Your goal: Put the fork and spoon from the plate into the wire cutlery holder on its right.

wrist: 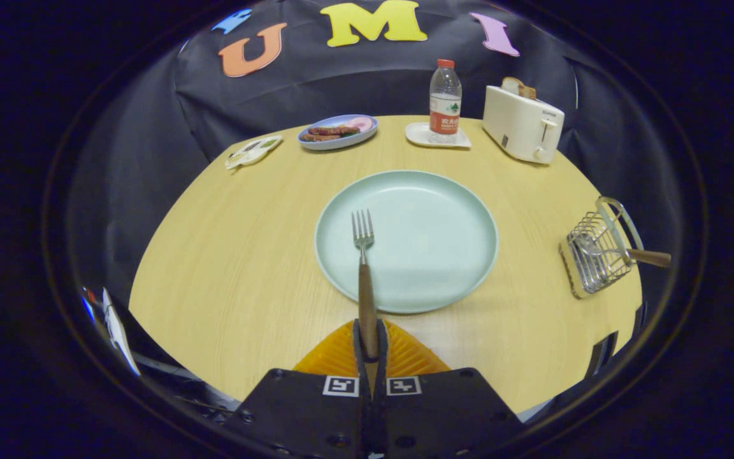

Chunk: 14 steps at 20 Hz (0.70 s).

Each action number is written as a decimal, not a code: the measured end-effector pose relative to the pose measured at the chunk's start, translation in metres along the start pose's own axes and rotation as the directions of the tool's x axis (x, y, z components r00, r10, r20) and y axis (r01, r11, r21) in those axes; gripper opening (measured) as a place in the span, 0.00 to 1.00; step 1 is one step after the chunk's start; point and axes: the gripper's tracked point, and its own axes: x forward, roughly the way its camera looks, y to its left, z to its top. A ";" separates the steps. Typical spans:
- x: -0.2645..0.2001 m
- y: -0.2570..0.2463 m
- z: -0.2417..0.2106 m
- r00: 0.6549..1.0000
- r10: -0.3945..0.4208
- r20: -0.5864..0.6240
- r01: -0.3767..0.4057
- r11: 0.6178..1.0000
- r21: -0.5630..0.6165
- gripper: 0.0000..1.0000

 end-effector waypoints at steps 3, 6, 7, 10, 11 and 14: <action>-0.020 -0.003 0.007 1.000 0.025 -0.003 -0.025 0.999 -0.027 0.01; -0.042 -0.018 0.022 0.999 0.033 0.005 -0.032 0.997 -0.064 0.01; -0.049 -0.024 0.028 0.999 0.036 0.010 -0.035 0.997 -0.074 0.01; -0.070 -0.051 0.046 0.999 0.025 0.035 -0.021 0.995 -0.092 0.01; -0.076 -0.061 0.051 0.999 0.020 0.040 -0.017 0.995 -0.094 0.01; -0.095 -0.093 0.065 0.998 0.011 0.063 -0.006 0.997 -0.078 0.01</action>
